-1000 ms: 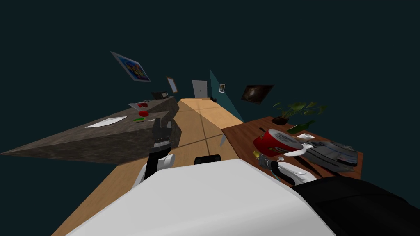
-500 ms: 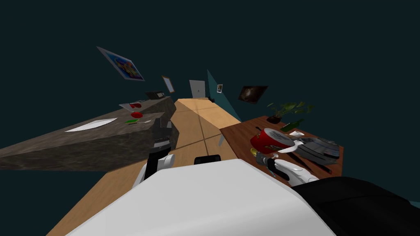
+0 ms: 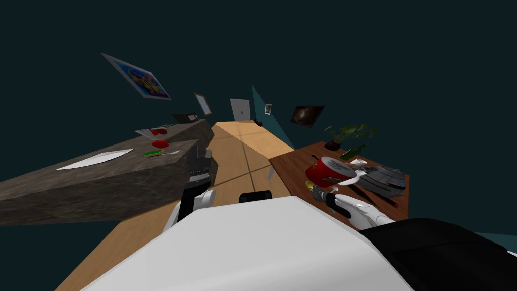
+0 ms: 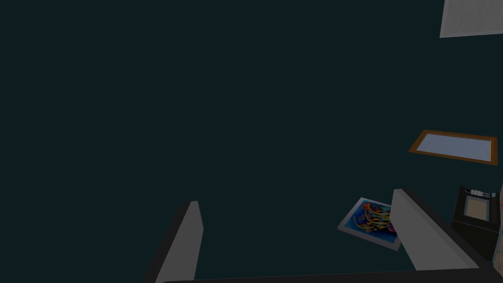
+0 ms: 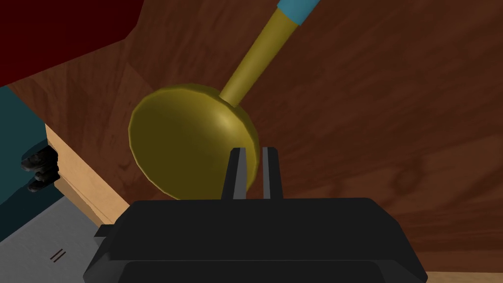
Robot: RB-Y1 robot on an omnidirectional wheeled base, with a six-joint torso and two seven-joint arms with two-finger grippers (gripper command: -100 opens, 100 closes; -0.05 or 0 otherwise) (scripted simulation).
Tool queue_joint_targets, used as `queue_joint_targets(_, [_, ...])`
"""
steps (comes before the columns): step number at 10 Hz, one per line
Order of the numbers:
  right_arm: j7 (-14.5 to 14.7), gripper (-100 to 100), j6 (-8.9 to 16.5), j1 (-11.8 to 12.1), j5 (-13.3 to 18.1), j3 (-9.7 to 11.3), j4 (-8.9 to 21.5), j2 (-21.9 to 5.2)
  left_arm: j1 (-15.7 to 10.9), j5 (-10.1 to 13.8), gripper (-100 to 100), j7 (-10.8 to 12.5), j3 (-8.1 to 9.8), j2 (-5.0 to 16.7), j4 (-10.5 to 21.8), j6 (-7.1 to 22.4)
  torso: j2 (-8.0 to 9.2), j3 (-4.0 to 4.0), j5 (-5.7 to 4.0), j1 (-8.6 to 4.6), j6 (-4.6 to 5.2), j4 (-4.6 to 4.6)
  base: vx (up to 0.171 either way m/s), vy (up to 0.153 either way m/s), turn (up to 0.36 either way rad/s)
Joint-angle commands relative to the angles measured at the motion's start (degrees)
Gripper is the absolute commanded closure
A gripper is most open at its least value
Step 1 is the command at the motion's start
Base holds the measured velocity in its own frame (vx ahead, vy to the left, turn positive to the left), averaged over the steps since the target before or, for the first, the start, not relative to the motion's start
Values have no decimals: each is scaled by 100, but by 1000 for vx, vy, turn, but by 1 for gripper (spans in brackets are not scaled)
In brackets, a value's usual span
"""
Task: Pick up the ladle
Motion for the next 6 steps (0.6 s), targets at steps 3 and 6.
queue_joint_targets(3, [548, 100, 320, -88, -600, 288, -455, -233, 0, 0, 0, 0, 0, 0, 0, 0, 0, 0, 1, 2, -1, 0, 14, -25, -86])
queue_joint_targets(6, [833, 100, 465, -131, -1021, 423, -662, -335, 0, 0, 0, 0, 0, 0, 0, 0, 1, 0, 3, 2, 2, -2, 11, -22, -71])
